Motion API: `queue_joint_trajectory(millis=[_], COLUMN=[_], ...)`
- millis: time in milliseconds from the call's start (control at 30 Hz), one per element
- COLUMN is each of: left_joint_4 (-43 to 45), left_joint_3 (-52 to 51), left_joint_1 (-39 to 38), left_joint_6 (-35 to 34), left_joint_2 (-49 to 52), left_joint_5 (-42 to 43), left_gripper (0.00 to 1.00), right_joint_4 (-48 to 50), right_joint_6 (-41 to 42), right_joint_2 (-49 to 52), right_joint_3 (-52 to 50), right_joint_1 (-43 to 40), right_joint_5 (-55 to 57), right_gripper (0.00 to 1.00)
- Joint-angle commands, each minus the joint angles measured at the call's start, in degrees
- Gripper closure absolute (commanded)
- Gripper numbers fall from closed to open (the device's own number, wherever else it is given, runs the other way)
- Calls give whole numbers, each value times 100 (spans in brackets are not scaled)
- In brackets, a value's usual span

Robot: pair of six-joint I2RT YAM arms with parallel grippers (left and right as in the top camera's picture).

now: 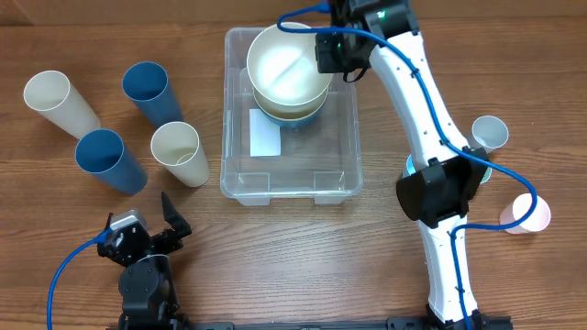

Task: Pack container
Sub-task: 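Stack the smaller cream bowl into the bowls in the bin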

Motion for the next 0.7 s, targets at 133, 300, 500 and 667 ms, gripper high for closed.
queue_joint_trajectory(millis=[133,300,500,667], left_joint_4=[0,0,0,2], left_joint_3=[-13,-13,-13,-13], left_joint_1=[26,26,26,26], left_joint_6=[116,116,116,116], left_joint_2=[-28,-28,-28,-28], left_joint_5=[-109,-109,-109,-109], left_gripper=[0,0,0,0], right_joint_4=[841,938,682,-61], right_joint_6=[46,42,39,-90], right_joint_2=[-120,-120,-125,-240], right_joint_3=[-960,-1165,-960,2], right_joint_1=[4,7,4,4], right_joint_5=[52,31,-487,-656], right_gripper=[96,47,36,33])
